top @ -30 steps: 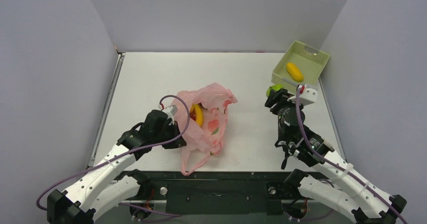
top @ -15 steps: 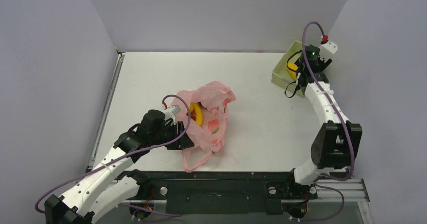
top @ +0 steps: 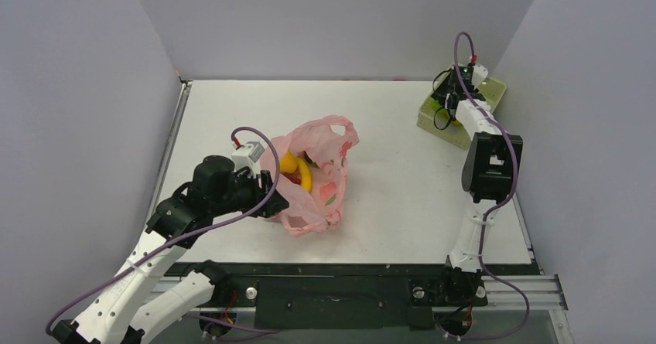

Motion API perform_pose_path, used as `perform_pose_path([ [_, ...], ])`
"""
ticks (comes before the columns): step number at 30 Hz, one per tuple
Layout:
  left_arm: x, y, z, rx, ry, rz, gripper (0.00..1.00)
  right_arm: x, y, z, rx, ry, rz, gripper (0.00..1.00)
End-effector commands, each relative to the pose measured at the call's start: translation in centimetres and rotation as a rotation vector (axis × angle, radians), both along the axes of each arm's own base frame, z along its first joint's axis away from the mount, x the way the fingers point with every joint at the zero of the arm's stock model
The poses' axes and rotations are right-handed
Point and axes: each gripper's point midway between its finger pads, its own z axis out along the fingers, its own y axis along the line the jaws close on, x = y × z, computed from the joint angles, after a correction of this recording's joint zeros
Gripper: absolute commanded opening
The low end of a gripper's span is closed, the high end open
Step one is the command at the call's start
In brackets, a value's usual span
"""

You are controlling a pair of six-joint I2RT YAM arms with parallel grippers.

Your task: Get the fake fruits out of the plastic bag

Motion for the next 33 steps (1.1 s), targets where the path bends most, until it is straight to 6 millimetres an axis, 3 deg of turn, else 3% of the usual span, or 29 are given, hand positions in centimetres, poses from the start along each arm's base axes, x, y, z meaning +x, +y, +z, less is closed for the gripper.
perform_pose_path([
  [1, 0.3, 0.8, 1.4, 0.047, -0.06, -0.018, 0.45, 1.2, 1.0, 1.8, 0.029, -0.047, 0.038, 0.13],
  [8, -1.1, 0.6, 0.5, 0.01, -0.019, -0.03, 0.49, 1.1, 1.8, -1.2, 0.045, 0.014, 0.079, 0.3],
  [16, -1.3, 0.9, 1.1, -0.003, -0.029, -0.017, 0.51, 0.4, 2.2, -1.8, 0.057, 0.058, 0.095, 0.59],
  [20, -0.3, 2.2, 1.7, 0.065, -0.077, 0.034, 0.52, 0.1, 2.0, -0.4, 0.063, 0.05, 0.081, 0.67],
  [26, 1.2, 4.2, 2.1, 0.164, -0.105, 0.134, 0.53, -1.1, 0.8, 5.4, 0.012, -0.031, 0.02, 0.74],
  [30, 1.7, 5.2, 2.7, 0.186, -0.117, 0.198, 0.54, -4.4, 0.8, 8.2, -0.003, -0.015, -0.024, 0.76],
  [31, 2.0, 5.3, 2.6, 0.195, -0.119, 0.211, 0.54, -5.9, 0.5, 7.0, -0.027, 0.028, -0.059, 0.76],
  [32, 2.3, 5.3, 2.6, 0.202, -0.115, 0.214, 0.54, -7.2, 0.7, 9.1, -0.047, -0.01, -0.093, 0.76],
  [33, 2.5, 5.3, 2.6, 0.21, -0.115, 0.221, 0.54, -8.6, 0.9, 7.6, -0.052, 0.023, -0.103, 0.77],
])
